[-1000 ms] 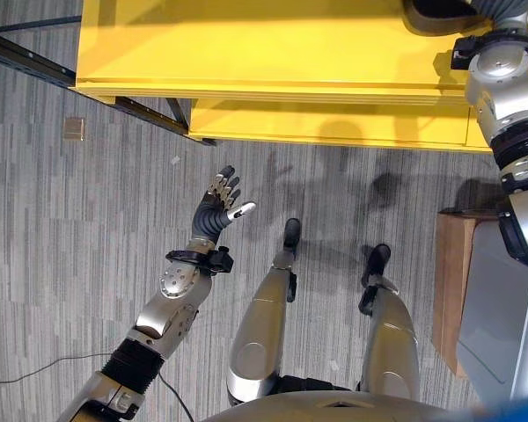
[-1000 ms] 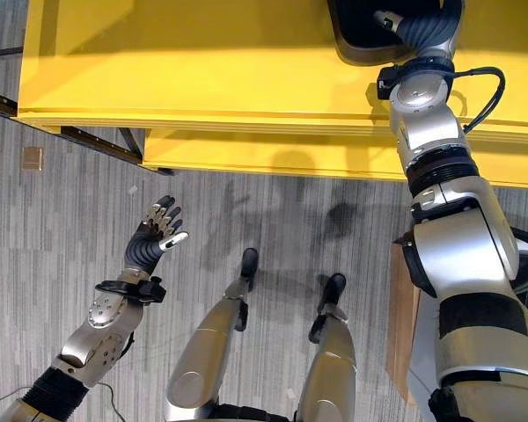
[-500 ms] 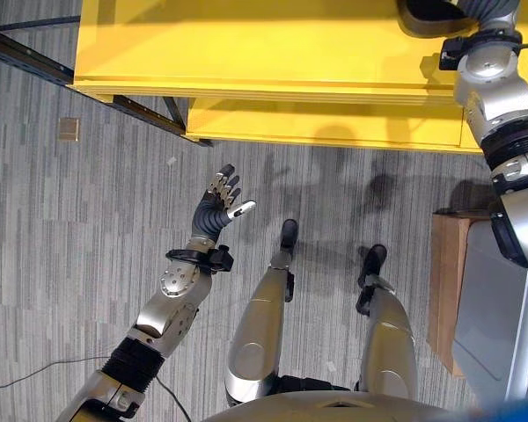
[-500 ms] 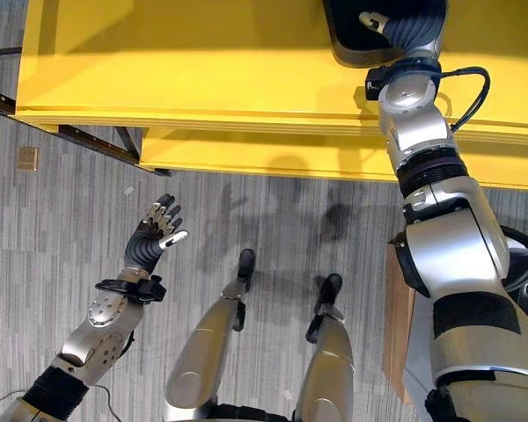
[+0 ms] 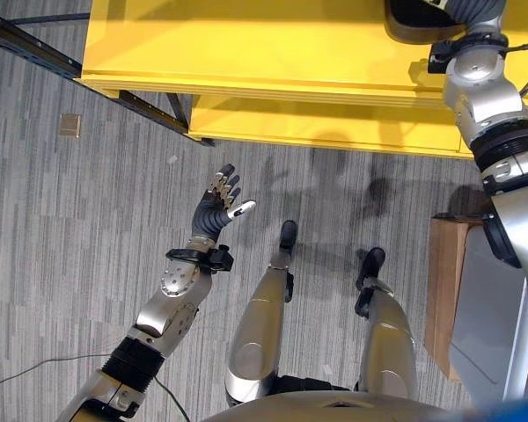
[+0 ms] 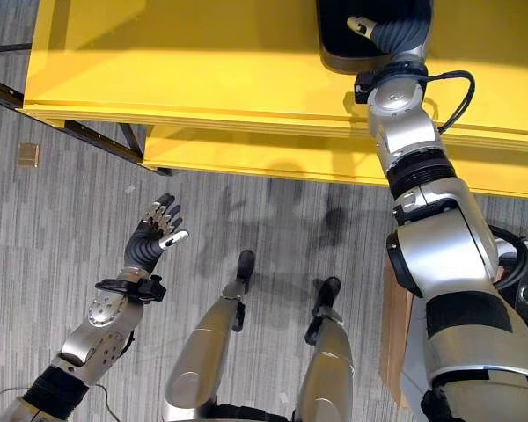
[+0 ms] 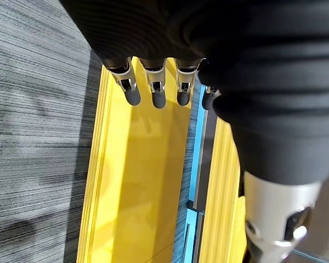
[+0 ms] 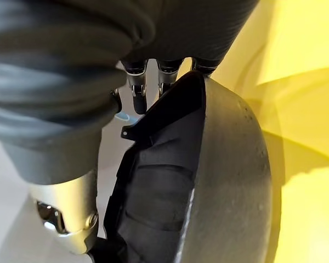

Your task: Move parts from the plastic box to the shelf.

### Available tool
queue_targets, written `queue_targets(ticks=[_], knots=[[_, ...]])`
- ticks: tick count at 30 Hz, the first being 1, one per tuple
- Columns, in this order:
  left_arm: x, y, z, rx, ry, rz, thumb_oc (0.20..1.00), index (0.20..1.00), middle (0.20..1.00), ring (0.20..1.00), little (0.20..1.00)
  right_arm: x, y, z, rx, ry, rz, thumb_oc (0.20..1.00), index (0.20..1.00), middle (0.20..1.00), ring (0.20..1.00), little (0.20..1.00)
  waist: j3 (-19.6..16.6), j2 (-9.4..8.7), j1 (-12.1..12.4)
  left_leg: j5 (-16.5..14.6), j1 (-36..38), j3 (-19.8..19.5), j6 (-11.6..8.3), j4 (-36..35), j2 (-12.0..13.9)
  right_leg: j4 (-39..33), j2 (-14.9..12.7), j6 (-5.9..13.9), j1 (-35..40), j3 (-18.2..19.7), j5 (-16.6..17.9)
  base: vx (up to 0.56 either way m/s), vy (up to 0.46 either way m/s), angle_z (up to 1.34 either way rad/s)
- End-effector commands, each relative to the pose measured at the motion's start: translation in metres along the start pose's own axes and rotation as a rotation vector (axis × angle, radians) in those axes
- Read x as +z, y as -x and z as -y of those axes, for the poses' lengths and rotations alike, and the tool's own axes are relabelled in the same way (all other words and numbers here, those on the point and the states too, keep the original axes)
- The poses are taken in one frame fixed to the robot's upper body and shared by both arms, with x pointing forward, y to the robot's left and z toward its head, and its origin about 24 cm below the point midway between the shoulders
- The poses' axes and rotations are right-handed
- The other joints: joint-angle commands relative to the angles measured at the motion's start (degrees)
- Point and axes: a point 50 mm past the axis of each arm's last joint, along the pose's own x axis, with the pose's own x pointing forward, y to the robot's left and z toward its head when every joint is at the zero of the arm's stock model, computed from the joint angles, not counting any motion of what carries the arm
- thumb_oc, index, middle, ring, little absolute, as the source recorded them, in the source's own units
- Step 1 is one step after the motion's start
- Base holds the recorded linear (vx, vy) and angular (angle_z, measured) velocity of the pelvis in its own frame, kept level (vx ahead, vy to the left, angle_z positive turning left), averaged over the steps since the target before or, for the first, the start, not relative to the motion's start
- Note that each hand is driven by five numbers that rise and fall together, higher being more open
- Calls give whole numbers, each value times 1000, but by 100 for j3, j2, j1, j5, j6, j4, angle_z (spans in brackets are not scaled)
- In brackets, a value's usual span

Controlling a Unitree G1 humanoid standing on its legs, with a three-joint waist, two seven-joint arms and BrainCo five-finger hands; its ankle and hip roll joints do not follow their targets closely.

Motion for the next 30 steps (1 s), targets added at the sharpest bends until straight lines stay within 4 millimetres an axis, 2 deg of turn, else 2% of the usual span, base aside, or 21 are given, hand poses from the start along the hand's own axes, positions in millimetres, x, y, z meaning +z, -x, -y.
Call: queue_targets(ticks=[1, 12, 18, 23, 27, 30], knots=[[14, 6, -5, 2, -20, 79, 1000, 1000, 1000, 1000, 1000, 1, 1, 7, -15, -62, 35, 1000, 1000, 1000, 1000, 1000, -35, -260, 157, -72, -151, -58, -174, 117, 158, 129, -89, 37, 545, 181, -391, 0, 0, 0], [16, 5, -7, 11, -25, 84, 1000, 1000, 1000, 1000, 1000, -9, 4, 1, -8, -74, -9, 1000, 1000, 1000, 1000, 1000, -34, -239, 191, -67, -149, -76, -171, 116, 161, 140, -81, 26, 567, 152, -410, 0, 0, 0], [16, 6, -8, 14, -29, 83, 1000, 1000, 1000, 1000, 1000, -4, 1, 7, -28, -66, 10, 1000, 1000, 1000, 1000, 1000, -26, -257, 169, -65, -132, -71, -170, 114, 173, 132, -79, 31, 569, 162, -395, 0, 0, 0], [15, 6, -7, 9, -31, 79, 1000, 1000, 1000, 1000, 1000, 7, -6, 23, -84, 6, 67, 1000, 1000, 1000, 1000, 1000, -51, -295, 123, -68, -103, -57, -174, 102, 180, 106, -69, 37, 593, 158, -389, 0, 0, 0], [16, 7, -8, 8, -40, 79, 1000, 1000, 1000, 1000, 1000, 30, -9, 42, -154, 44, 180, 1000, 1000, 1000, 1000, 1000, -103, -343, 50, -94, -59, -59, -178, 117, 193, 108, -47, 41, 616, 181, -403, 0, 0, 0], [15, 7, -9, 8, -43, 77, 1000, 1000, 1000, 1000, 1000, 40, -9, 46, -171, 44, 226, 1000, 1000, 1000, 1000, 1000, -121, -362, 27, -103, -29, -54, -179, 119, 210, 104, -42, 38, 638, 192, -409, 0, 0, 0]])
